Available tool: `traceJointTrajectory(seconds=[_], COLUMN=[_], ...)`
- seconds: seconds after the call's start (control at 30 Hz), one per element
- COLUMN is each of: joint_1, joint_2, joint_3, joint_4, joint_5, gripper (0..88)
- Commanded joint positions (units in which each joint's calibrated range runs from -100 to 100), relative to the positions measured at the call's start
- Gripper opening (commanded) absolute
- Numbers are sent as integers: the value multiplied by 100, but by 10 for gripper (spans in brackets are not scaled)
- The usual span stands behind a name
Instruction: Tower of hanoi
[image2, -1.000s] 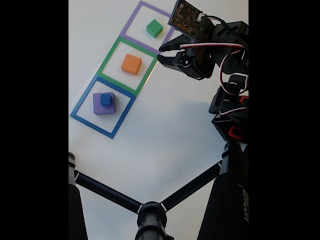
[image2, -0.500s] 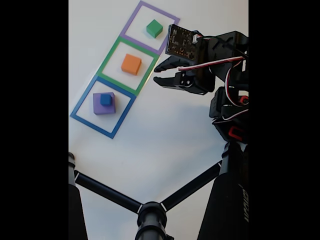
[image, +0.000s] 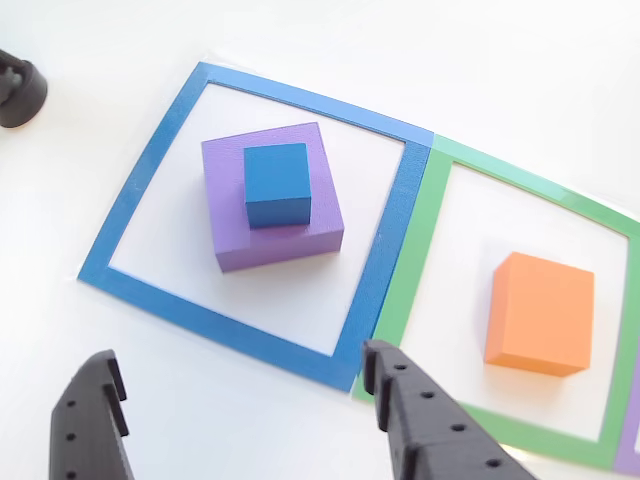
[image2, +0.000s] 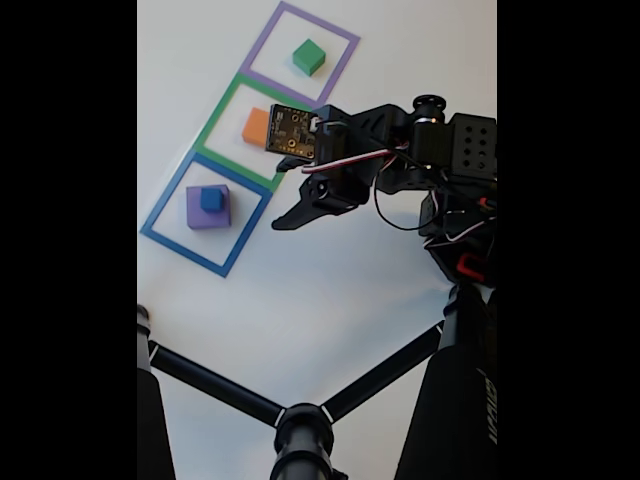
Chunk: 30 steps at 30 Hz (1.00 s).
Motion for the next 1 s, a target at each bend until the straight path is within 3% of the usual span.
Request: traceJointTrajectory(seconds=[0.0,0.33,0.5,0.73,0.97], joint_1=[-28,-95,-28,-38,-28], joint_2=[935,3381,4593,6054,6716], joint_3=[585,1167,1167,831,485], joint_4=[-3016,-6822,-8174,-9445,-9761], joint_5=[36,36,36,36,36], gripper=[273,342,352,352,356])
